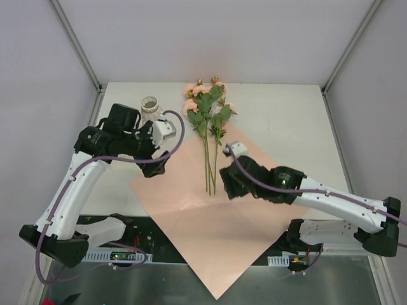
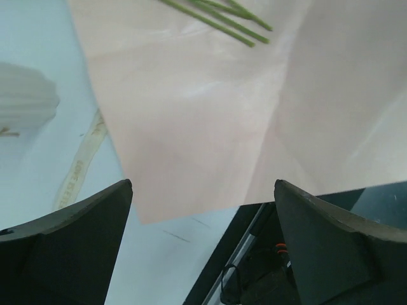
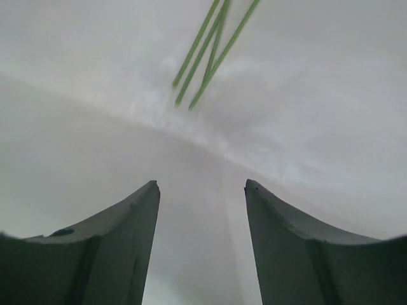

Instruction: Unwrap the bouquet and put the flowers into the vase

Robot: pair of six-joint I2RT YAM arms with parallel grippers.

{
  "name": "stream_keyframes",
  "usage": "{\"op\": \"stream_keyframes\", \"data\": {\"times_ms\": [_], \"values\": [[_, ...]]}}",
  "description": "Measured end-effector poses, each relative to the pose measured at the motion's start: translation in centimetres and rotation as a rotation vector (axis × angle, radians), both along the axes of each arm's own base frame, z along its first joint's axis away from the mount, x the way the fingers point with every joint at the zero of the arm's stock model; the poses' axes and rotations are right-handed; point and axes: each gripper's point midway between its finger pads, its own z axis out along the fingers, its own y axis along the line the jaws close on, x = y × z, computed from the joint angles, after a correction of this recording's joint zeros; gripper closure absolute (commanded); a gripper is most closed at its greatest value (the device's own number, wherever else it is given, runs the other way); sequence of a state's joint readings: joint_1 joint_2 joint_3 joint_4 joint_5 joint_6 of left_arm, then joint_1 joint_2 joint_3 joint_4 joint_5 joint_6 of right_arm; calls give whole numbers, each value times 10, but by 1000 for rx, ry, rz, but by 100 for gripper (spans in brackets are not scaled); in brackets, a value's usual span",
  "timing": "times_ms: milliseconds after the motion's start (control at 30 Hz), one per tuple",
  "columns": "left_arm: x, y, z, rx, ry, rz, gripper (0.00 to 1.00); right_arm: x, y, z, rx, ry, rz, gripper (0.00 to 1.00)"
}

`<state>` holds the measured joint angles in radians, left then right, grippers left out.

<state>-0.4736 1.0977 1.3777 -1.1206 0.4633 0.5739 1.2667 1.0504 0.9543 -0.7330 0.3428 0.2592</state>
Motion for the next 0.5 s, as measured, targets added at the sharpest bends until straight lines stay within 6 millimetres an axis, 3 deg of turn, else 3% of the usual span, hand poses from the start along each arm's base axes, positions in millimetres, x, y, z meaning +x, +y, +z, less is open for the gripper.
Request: {"op": "stream_keyframes", "data": {"times_ms": [167,267,367,500], "values": [[53,40,-2,-32,32,280,1,102,10,74,94,-110,-238,55],[71,66,-11,-43,60,409,1,157,18,92,99,-147,-310,57],[77,88,-25,-44,111,509,1,201,44,77,89,-130,-300,58],[80,112,-44,-47,162,609,1,234,82,26,23,-65,-222,71]]}}
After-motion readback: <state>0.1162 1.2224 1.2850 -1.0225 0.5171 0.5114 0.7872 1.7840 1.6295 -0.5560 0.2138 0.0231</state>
